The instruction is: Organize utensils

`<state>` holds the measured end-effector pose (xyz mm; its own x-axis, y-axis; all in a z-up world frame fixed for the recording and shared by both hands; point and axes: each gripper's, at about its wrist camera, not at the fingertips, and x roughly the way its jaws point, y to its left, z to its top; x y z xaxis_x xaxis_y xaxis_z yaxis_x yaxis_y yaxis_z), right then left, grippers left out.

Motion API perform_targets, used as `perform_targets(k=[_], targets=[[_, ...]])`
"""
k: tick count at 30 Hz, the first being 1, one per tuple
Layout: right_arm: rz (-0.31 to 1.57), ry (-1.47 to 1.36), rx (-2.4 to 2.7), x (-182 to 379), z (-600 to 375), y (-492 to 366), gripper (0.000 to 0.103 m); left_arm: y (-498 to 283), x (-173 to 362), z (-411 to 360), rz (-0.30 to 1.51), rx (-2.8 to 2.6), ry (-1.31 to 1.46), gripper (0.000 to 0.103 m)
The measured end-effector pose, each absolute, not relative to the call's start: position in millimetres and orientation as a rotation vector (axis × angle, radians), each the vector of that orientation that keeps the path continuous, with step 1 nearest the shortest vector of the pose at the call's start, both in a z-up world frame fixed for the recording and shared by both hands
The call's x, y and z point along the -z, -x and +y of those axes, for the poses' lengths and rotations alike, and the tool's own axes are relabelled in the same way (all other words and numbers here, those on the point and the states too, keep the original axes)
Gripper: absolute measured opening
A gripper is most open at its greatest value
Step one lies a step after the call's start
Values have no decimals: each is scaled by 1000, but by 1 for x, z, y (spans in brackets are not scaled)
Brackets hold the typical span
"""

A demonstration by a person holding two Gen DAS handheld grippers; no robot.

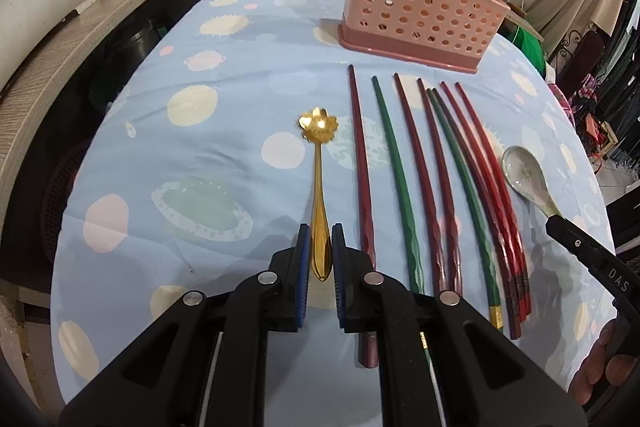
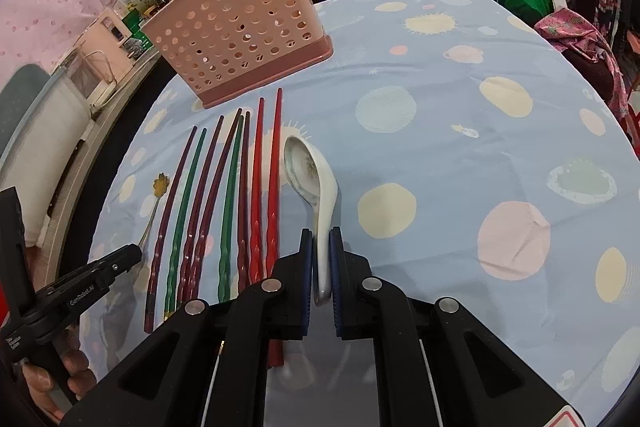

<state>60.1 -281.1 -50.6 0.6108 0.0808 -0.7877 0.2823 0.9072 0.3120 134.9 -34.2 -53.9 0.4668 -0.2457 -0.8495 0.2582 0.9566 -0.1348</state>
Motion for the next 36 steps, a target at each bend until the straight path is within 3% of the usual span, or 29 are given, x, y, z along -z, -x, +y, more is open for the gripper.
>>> perform_targets(k=[5, 6, 17, 19, 21, 23, 26, 31, 34, 36], targets=[[883, -421, 135, 36, -285, -52, 8, -130, 33, -27, 999, 305, 1, 10], [876, -416, 138, 33, -286, -51, 8, -130, 28, -25, 989, 304, 6, 1], [838, -404, 146, 17, -289, -44, 7, -134, 3, -20, 954, 308, 17, 0], [838, -410, 146, 18, -290, -42, 7, -131, 12, -16, 981, 319, 36, 2], [838, -412, 148, 19, -290, -40, 7, -128, 25, -13, 996, 318, 41, 21], [840, -415, 149, 20, -291, -39, 7, -125, 39, -10, 1006, 303, 41, 32], [842, -416, 151, 20, -290, -39, 7, -123, 54, -9, 1035, 316, 60, 32], [841, -414, 154, 20, -289, -39, 7, -125, 67, -12, 1053, 313, 60, 31], [842, -415, 157, 20, -290, -39, 7, -124, 68, -15, 1060, 332, 47, 11], [843, -415, 159, 20, -290, -38, 7, -123, 68, -15, 1062, 342, 46, 10]])
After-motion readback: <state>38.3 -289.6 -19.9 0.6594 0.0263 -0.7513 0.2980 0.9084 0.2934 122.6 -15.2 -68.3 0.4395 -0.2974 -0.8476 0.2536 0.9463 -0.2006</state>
